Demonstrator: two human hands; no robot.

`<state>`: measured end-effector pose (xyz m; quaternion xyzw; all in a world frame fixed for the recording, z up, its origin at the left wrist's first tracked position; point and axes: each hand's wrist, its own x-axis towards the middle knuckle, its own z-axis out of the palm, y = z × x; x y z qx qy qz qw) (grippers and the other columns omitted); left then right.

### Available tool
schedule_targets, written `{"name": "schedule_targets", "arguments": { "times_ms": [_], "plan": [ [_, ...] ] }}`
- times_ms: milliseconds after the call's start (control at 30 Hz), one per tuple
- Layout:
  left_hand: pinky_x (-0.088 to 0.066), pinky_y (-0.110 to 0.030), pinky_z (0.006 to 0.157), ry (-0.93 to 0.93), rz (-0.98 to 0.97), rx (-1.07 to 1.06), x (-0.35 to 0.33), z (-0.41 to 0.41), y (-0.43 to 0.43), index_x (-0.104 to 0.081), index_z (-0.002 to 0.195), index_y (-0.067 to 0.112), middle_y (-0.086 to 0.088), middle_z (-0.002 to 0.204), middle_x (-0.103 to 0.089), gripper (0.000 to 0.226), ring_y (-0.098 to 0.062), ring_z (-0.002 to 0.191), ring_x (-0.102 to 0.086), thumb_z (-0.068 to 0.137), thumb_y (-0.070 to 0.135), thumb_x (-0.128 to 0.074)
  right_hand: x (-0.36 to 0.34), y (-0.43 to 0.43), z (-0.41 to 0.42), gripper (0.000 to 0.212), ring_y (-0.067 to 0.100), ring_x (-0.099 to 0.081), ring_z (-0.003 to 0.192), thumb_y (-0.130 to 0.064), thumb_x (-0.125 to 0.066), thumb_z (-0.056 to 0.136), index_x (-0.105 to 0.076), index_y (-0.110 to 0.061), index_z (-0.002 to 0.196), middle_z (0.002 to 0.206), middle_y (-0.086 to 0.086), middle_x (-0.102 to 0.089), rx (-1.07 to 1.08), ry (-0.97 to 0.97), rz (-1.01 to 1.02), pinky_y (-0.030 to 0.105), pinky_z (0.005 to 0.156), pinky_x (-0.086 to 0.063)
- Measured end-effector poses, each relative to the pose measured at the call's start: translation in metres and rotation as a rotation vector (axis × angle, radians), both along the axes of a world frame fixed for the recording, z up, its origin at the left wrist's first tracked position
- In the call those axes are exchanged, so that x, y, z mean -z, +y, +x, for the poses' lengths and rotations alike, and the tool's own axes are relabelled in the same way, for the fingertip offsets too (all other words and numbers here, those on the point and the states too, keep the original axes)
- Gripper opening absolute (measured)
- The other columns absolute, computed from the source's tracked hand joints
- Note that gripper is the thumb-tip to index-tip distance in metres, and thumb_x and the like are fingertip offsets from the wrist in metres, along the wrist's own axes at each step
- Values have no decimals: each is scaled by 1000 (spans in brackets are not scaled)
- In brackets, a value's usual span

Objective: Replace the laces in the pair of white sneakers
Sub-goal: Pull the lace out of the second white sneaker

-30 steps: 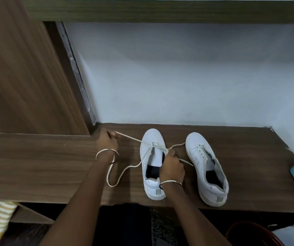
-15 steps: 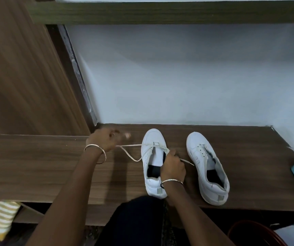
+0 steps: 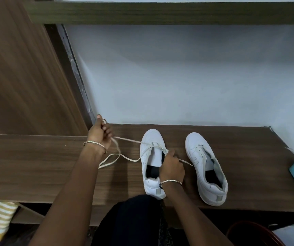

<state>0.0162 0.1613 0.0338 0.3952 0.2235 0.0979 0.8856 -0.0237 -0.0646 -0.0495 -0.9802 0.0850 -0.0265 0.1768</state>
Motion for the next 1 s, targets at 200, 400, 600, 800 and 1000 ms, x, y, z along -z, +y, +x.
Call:
{"name": "schedule_targets", "arguments": {
  "times_ms": [200,400,600,800,1000],
  "plan": [
    [-43,-26,63,193,1304,135,17,-12,13,-57,80,19,8,71,-58,36,-12,64,-54,81,52,-73,-1,-1,0,27,28,-71,95,-13,-42,102,-43,-7,128,109,10,-68,-9,-2,9,35,71,-55],
    [-53,-36,87,215,1636,545,49,-9,-14,-69,100,44,11,94,-70,62,-13,96,-65,59,87,-51,-3,-1,-2,30,28,-70,98,-12,-41,102,-42,-7,132,113,11,-68,-26,-2,-10,34,73,-54],
    [-44,-45,97,89,1739,600,69,-1,-77,-60,114,53,14,121,-63,54,-19,118,-57,73,82,-41,-6,-2,-2,26,28,-70,100,-11,-38,103,-42,-8,128,114,11,-67,-36,13,-3,34,76,-53],
    [-39,-42,91,160,1834,452,68,-5,-110,-68,96,32,4,113,-61,22,-26,110,-57,89,49,-57,-7,-4,-1,24,29,-69,102,-15,-39,103,-43,-9,126,116,11,-67,-43,20,17,34,77,-52],
    [-47,-35,80,109,1699,548,71,-4,-107,-65,85,35,2,96,-65,15,-25,97,-62,87,49,-62,-8,-3,-2,23,29,-68,102,-17,-37,104,-44,-9,125,115,11,-67,-30,17,31,35,76,-52]
  ]
}}
